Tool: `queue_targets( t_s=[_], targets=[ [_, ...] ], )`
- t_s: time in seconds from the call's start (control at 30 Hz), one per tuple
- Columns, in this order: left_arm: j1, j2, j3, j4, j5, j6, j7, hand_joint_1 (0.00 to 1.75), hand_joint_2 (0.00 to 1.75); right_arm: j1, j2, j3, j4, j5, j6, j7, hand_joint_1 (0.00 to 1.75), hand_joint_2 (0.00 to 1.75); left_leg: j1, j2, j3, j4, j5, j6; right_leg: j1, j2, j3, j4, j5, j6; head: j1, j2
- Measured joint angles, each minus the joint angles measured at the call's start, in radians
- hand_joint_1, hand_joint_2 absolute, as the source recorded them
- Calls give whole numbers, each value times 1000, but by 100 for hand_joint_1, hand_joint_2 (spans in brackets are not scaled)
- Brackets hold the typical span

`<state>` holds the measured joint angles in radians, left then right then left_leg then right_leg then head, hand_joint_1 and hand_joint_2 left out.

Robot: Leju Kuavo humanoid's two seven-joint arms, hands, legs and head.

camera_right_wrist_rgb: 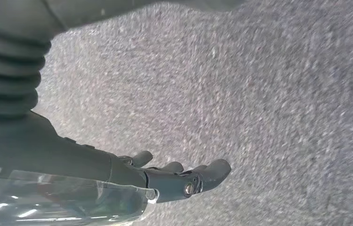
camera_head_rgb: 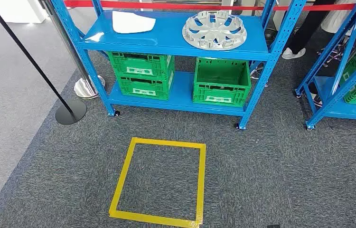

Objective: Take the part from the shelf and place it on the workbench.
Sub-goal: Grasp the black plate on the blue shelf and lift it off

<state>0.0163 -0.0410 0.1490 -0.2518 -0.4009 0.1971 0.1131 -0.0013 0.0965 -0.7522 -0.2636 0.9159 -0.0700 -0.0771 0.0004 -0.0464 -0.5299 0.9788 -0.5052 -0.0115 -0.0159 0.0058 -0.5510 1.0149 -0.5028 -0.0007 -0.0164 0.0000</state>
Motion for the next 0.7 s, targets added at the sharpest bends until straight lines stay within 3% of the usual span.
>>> queue_targets(
  t_s=[0.3,0.47,0.7],
  targets=[
    [-27,-8,16,34,-103,27,32,0,0,-38,21,-92,33,256,-14,-23,0,0,0,0,0,0,0,0,0,0,0,0,0,0,0,0],
    [-41,-13,15,46,-150,33,33,0,0,-112,40,-22,41,394,-6,-39,0,0,0,0,0,0,1,0,0,0,1,0,1,0,0,0],
    [-60,-24,4,58,-205,31,38,0,0,-276,100,131,43,487,22,-59,0,0,0,0,1,0,2,1,0,0,1,1,1,0,0,0]
  ],
)
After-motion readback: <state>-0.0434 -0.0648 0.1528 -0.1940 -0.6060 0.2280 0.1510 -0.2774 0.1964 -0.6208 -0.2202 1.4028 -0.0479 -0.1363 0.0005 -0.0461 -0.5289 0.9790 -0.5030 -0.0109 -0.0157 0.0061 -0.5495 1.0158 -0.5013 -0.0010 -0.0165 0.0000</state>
